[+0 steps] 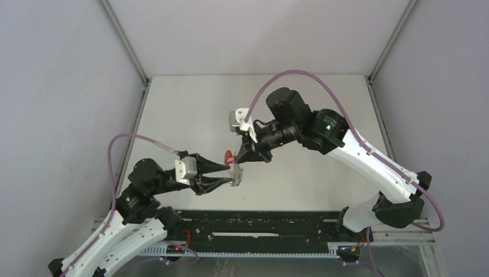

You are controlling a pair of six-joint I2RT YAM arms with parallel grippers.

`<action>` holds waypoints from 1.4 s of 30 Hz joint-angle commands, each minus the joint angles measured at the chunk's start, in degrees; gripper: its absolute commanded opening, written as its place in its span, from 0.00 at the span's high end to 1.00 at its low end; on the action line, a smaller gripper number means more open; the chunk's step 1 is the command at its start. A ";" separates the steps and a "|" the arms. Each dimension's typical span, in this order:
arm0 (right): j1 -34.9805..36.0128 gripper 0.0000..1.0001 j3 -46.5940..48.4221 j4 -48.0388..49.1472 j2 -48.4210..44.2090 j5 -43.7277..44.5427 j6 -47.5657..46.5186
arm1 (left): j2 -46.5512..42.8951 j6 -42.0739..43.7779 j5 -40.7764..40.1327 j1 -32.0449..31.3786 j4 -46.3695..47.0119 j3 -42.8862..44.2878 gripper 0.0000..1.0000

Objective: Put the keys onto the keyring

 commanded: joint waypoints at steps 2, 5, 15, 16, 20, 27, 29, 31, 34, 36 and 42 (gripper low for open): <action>-0.14 1.00 -1.18 1.64 -3.31 -4.58 2.81 | -2.50 9.79 -3.97 -0.14 -6.64 3.30 0.57; 0.41 1.00 -0.97 -0.61 -2.69 -6.18 2.05 | -1.79 16.13 -6.13 -0.20 -6.70 4.19 0.54; 1.81 1.00 1.30 -5.17 0.29 -7.08 0.27 | 4.12 24.48 2.88 -0.16 -5.80 8.87 0.40; 1.81 1.00 1.37 -5.18 0.40 -7.20 0.26 | 4.22 25.11 5.01 -0.17 -6.62 9.18 0.40; 1.81 1.00 1.89 -5.40 1.25 -7.57 0.18 | 4.69 30.37 13.01 -0.36 -13.56 10.84 0.41; 2.13 1.00 3.44 -5.97 2.89 -8.81 -0.15 | 7.28 39.82 14.48 -0.77 -21.96 13.02 0.50; 2.23 1.00 3.97 -6.44 3.42 -9.13 -0.28 | 7.47 40.82 13.86 -0.77 -21.90 13.22 0.53; 2.40 1.00 4.30 -7.01 4.03 -9.36 -0.59 | 7.44 41.38 12.41 -0.89 -20.94 13.27 0.57; 2.50 1.00 4.60 -7.53 4.53 -9.63 -0.80 | 6.82 39.95 9.49 -0.78 -17.67 12.74 0.61; 2.51 1.00 4.66 -7.51 4.64 -9.63 -0.73 | 6.05 38.10 8.12 -0.79 -15.08 11.95 0.64; 2.47 1.00 3.56 -4.65 4.14 -9.00 1.21 | 5.43 35.63 8.40 -0.85 -13.42 10.76 0.75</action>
